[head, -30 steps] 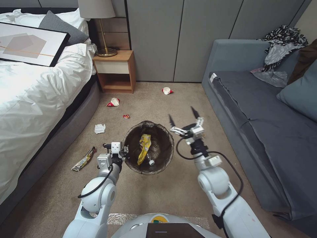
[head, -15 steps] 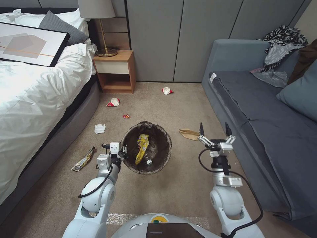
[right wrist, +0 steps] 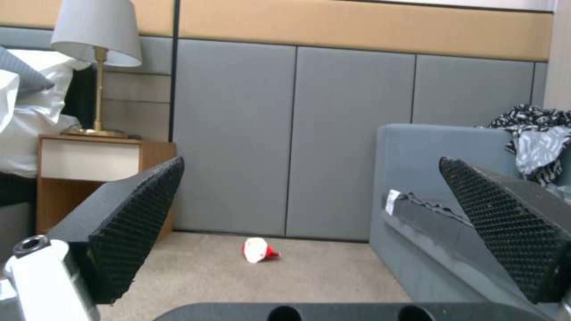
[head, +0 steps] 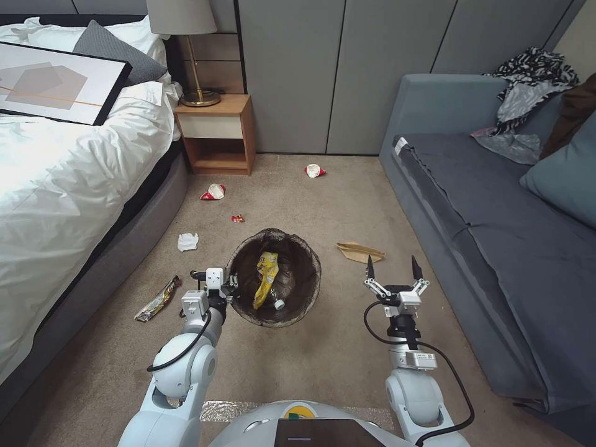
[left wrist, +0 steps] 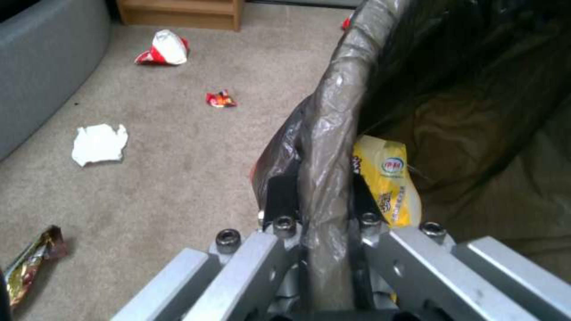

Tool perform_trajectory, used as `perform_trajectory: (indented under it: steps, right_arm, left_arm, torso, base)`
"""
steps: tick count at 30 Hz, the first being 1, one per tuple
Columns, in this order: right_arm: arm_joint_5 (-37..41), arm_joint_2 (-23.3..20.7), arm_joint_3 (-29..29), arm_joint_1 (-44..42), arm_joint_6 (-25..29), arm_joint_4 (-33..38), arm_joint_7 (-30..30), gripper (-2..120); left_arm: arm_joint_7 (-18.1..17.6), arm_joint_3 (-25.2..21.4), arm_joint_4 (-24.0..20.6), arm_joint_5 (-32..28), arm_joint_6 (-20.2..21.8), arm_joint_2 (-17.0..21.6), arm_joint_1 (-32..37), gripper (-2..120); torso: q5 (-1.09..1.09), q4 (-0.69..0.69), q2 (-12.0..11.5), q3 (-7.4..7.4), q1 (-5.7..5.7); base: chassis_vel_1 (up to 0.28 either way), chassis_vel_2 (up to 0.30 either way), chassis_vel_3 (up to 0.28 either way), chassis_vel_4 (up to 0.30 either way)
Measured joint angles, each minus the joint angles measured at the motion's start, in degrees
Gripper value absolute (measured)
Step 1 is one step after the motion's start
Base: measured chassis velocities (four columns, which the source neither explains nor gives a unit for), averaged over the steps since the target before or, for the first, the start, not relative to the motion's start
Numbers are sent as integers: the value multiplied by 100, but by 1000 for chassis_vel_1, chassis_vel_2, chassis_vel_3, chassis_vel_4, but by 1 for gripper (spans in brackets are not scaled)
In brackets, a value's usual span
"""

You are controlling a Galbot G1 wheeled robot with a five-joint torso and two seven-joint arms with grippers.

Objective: Pick up the trash bin, then pick up the garbage from the floor and place it into the trash bin.

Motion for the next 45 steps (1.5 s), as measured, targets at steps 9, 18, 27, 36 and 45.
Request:
perform_trajectory:
  steps: [9,18,27,36,45]
  right_arm:
    - [119,-16,16,55,-98,75,-177,100]
    - [158,-28,33,84,-114,120,-240,100]
    - [193,-33,57,116,-97,124,-307,100]
    - [206,-34,67,141,-76,94,-357,100]
    - [206,-33,80,142,-50,82,-431,100]
  left_arm:
    - [2,11,50,24,-23,-24,-3,0]
    - [8,12,74,38,-45,-35,0,0]
    - [18,17,73,40,-48,-37,-7,0]
    - [19,22,73,49,-48,-41,-7,0]
    - [19,29,74,49,-48,-41,-16,0]
  torso:
    - [0,0,0,0,0]
    - [0,0,0,1,0]
    - [0,0,0,0,0]
    - [-1,0,0,1,0]
    - [1,-1,0,1,0]
  base:
    - [0,0,0,0]
    - [0,0,0,0]
    - [-42,34,30,-38]
    - [-161,163,173,-173]
    - [-203,202,215,-197]
